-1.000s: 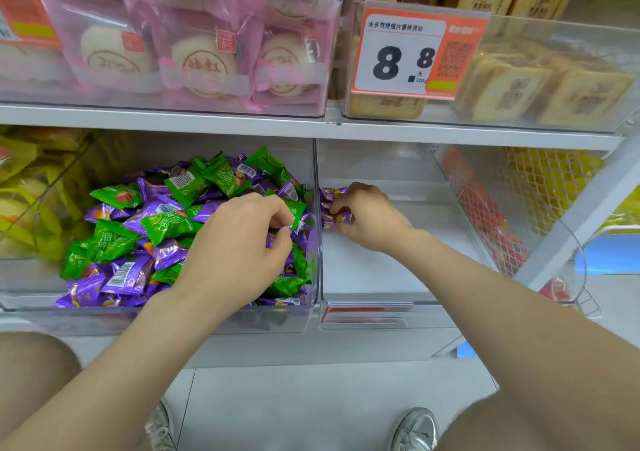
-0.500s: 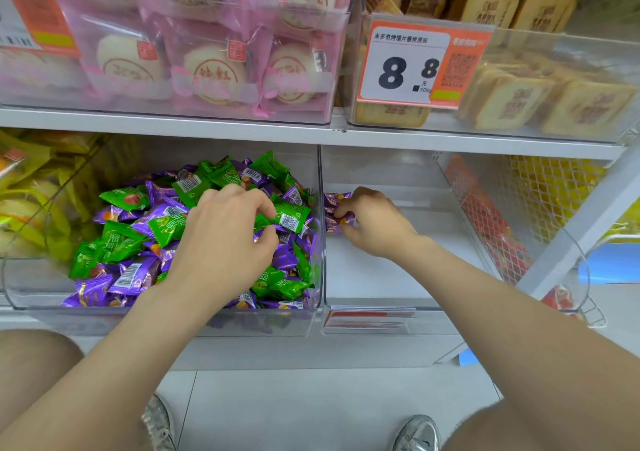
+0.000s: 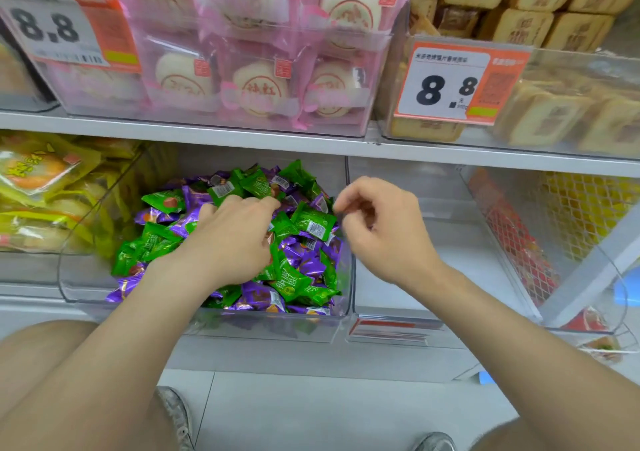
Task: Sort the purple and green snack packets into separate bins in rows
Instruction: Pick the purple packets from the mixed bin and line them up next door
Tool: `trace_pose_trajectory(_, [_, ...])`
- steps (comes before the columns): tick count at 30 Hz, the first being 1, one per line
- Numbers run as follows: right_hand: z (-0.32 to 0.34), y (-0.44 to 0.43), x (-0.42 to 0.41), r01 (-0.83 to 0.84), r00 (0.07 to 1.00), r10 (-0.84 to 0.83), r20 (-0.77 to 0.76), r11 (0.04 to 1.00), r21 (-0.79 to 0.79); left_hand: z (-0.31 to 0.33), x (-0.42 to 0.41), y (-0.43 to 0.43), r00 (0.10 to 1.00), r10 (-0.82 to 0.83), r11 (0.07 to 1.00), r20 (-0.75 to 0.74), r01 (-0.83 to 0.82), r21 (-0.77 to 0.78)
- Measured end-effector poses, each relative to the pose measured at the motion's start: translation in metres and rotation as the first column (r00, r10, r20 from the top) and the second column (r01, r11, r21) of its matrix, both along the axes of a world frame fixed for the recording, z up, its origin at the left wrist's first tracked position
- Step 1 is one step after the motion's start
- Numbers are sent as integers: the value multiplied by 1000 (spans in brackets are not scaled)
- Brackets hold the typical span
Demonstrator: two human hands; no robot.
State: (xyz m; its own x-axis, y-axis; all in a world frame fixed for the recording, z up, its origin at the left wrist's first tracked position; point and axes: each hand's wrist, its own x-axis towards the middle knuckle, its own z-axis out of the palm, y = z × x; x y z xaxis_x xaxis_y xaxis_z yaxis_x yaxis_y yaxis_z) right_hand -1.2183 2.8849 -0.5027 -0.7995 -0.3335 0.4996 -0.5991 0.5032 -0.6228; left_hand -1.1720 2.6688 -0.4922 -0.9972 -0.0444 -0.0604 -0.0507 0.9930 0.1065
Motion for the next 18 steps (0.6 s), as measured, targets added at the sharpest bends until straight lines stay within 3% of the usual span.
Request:
trace_pose_trajectory(3, [-3, -16, 16, -170, 974, 210, -82, 923, 346, 0, -3, -7, 1000, 10, 997, 12, -9, -80])
trace_pose_trajectory(7, [-2, -39, 18, -115, 974, 223, -41, 644, 756, -5, -1, -13, 998, -26, 995, -55, 20, -95])
trace_pose_trajectory(10, [3, -45, 22, -39, 978, 199, -65, 475, 879, -5, 2, -22, 992, -44, 999, -115, 42, -24])
trace_pose_trajectory(14, [3, -49, 21, -5, 981, 170, -90, 490, 872, -6, 10, -29, 964, -30, 985, -264, 74, 157])
trace_pose_trajectory(18, [1, -41, 14, -131, 987, 155, 32, 687, 715, -4, 19, -31, 905, -2, 950, -426, 135, 281])
